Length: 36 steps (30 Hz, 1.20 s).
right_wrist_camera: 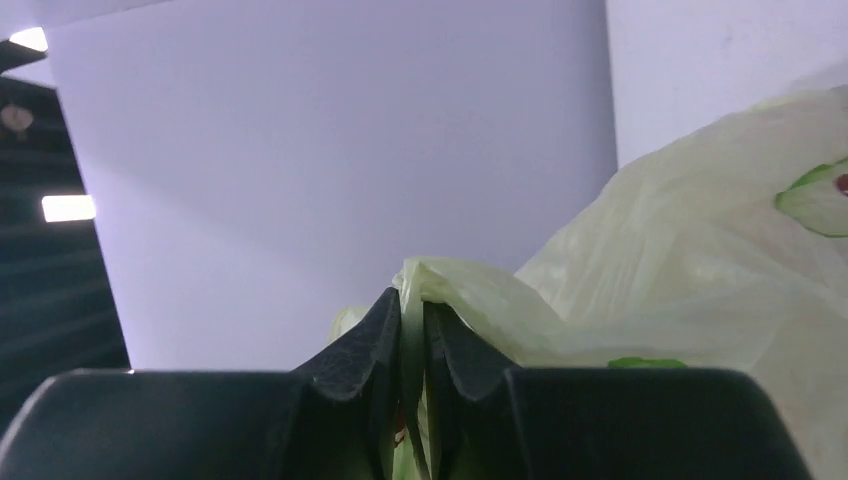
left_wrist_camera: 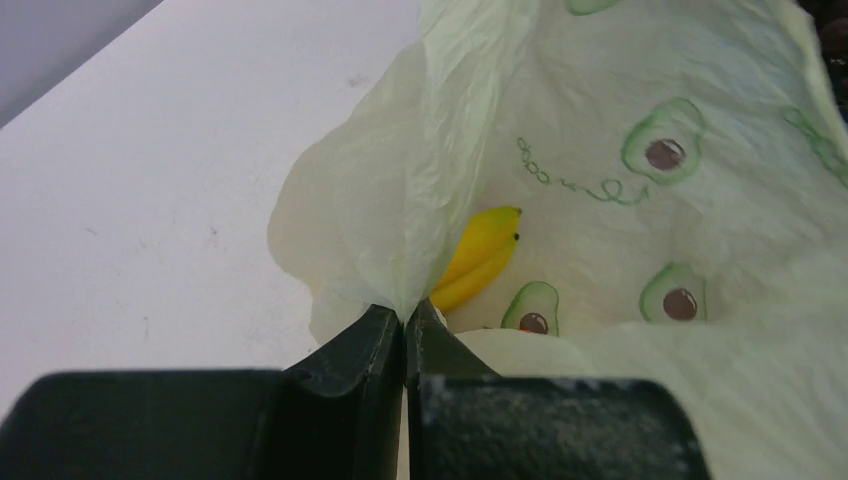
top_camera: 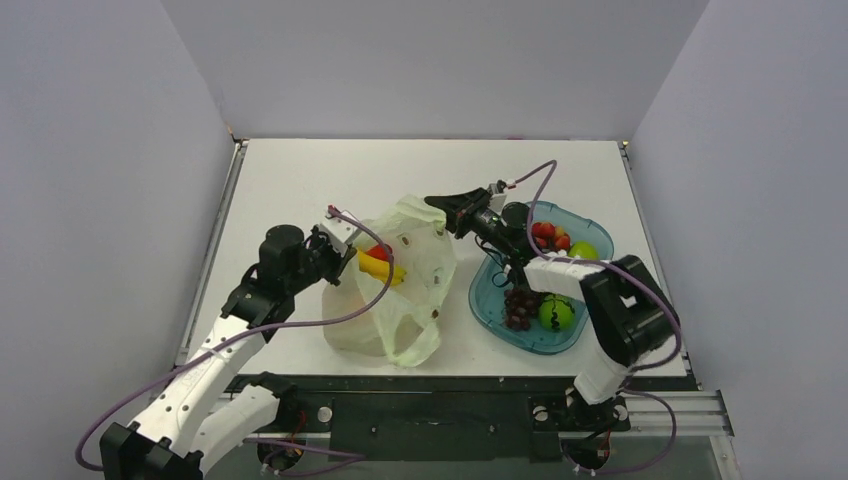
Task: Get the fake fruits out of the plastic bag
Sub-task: Adjust the plastic bag at the center of the board.
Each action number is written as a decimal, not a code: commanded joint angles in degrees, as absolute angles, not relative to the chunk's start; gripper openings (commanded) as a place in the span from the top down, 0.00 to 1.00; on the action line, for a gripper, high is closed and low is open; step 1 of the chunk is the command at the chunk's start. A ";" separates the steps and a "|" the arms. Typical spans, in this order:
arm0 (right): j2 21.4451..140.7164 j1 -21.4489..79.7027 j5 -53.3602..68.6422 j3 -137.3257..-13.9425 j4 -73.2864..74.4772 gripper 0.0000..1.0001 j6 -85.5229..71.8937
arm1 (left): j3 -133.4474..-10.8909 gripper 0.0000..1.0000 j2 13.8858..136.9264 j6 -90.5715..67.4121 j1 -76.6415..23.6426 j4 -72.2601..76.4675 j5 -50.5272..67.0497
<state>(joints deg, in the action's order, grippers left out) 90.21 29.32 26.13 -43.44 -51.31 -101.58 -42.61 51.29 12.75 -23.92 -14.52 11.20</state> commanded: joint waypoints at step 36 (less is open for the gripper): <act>59.87 37.24 26.52 -40.69 -6.35 0.27 -25.81 | -44.67 1.00 50.13 11.18 -22.98 -9.63 14.22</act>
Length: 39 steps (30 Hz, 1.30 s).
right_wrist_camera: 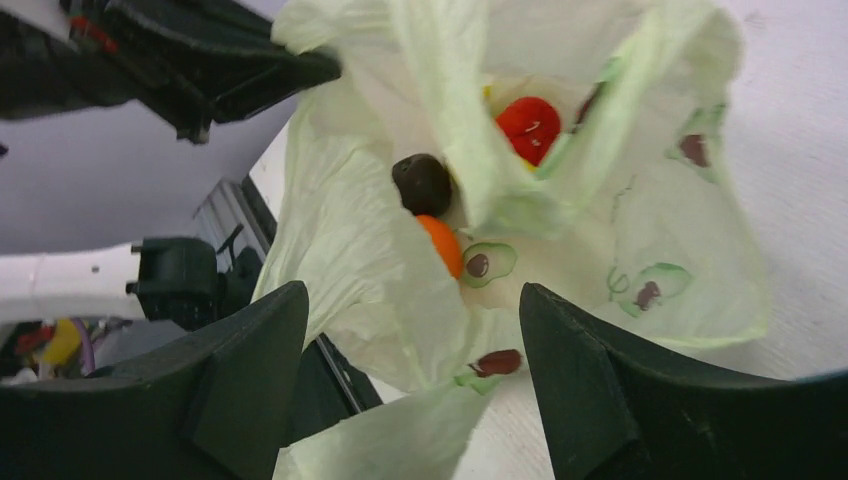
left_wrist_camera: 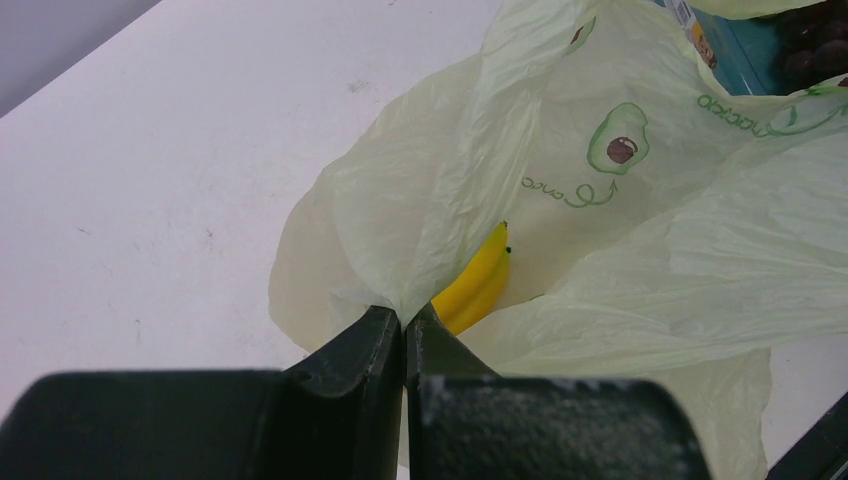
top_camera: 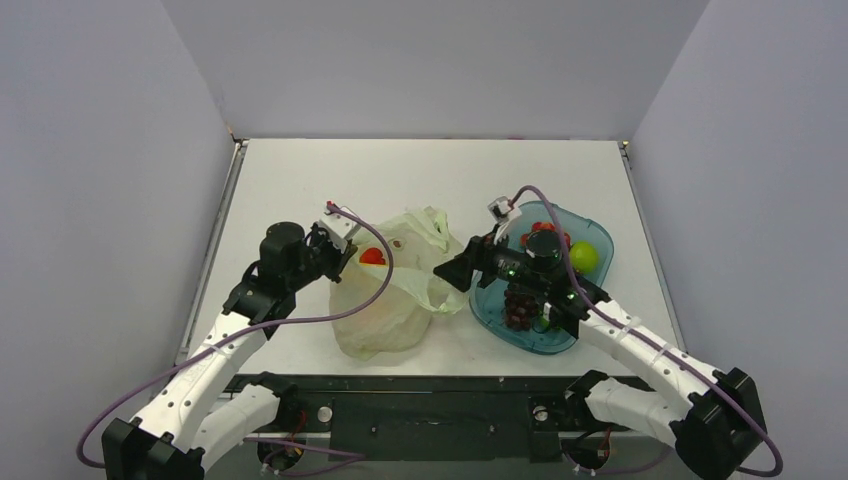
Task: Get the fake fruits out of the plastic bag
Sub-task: Adjust the plastic bag at the center of the board.
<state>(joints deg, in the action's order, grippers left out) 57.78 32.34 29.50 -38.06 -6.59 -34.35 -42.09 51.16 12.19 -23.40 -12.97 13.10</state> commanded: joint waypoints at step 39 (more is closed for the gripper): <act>83.25 73.08 3.63 -39.92 -35.06 0.46 -35.34 | -59.47 0.52 47.41 -19.15 -12.27 -44.34 16.42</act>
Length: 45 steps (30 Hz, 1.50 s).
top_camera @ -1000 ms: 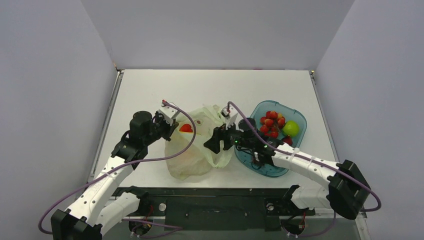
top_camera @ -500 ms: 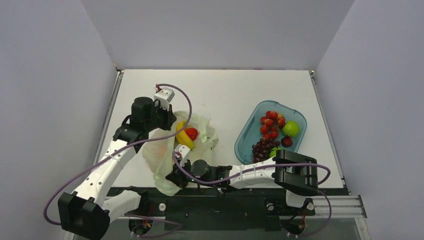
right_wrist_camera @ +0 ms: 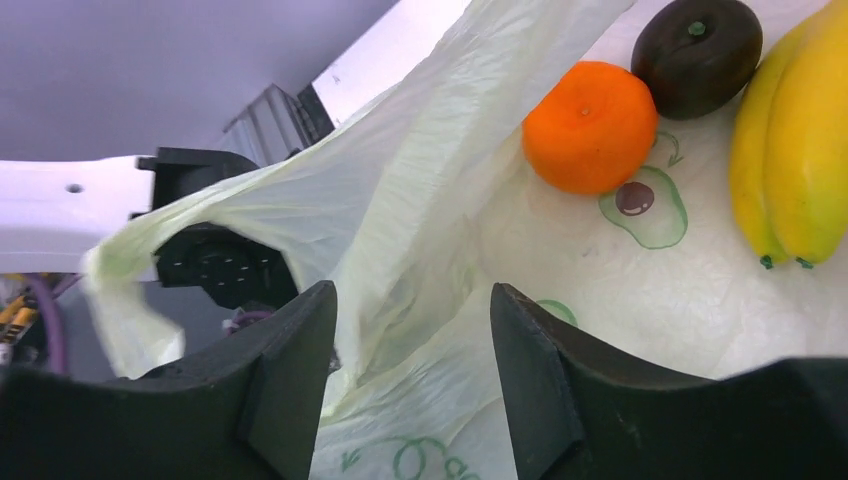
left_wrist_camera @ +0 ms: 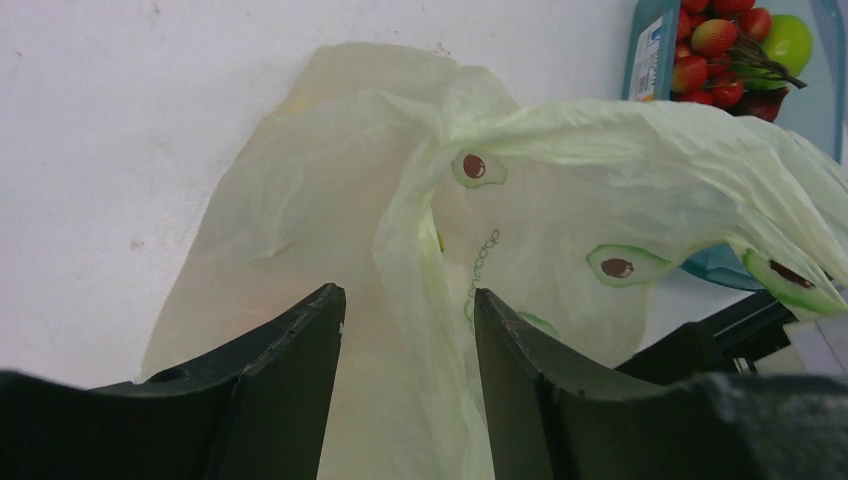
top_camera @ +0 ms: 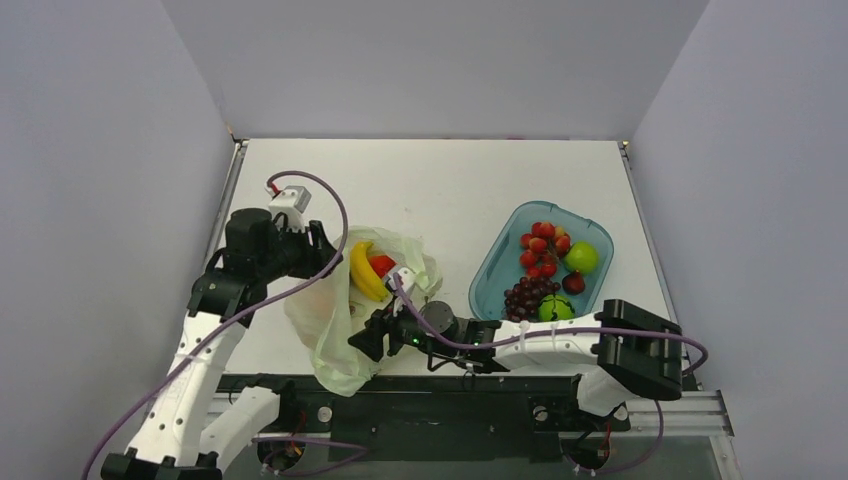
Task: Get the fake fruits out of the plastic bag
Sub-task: Adjust the plastic bag at the center of the board.
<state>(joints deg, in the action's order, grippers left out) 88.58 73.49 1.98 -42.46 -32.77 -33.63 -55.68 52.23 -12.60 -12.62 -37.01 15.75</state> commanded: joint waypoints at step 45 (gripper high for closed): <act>79.41 58.63 -8.76 -40.60 -12.65 0.61 -33.81 | -45.95 1.00 19.54 -28.52 -25.49 -62.53 9.47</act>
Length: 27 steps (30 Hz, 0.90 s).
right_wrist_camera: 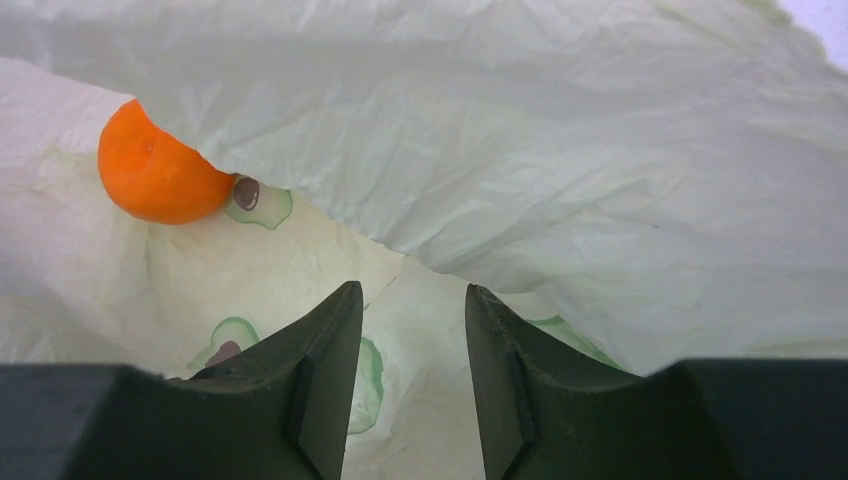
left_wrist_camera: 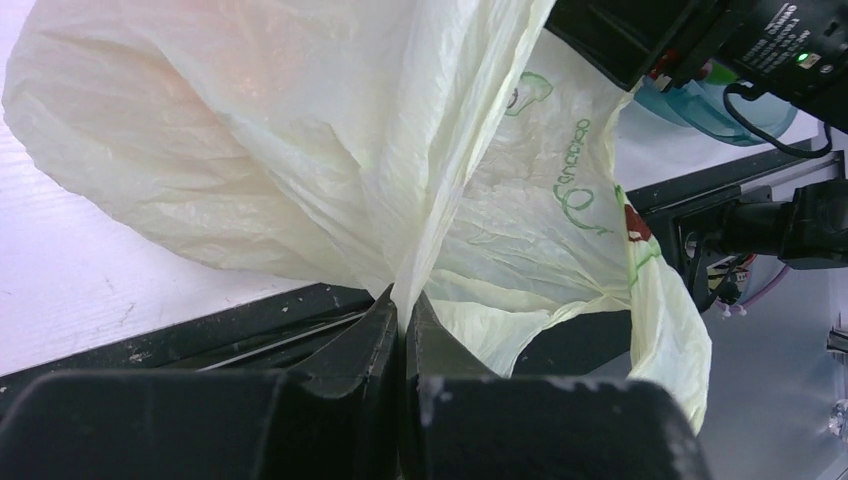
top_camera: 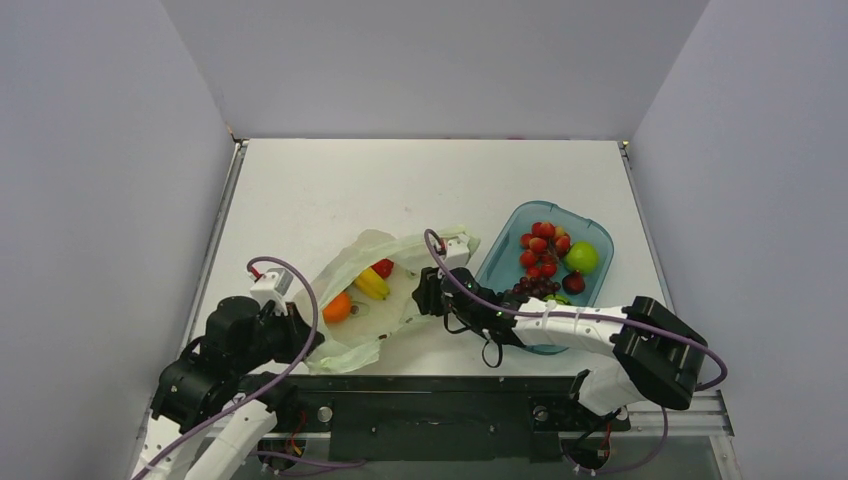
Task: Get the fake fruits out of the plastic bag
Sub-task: Adjust the plastic bag at the center of the board.
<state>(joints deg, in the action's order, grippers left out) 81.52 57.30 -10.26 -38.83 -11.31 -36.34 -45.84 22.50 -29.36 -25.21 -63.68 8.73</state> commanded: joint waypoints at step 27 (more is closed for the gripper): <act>82.43 74.76 5.30 -44.10 -18.86 0.58 -26.48 | -38.55 1.00 20.87 -29.24 -25.40 -51.27 25.83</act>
<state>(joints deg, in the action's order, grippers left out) 84.16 76.34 6.39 -39.99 -20.01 -29.41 -38.72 21.12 -30.76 -25.21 -54.48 22.81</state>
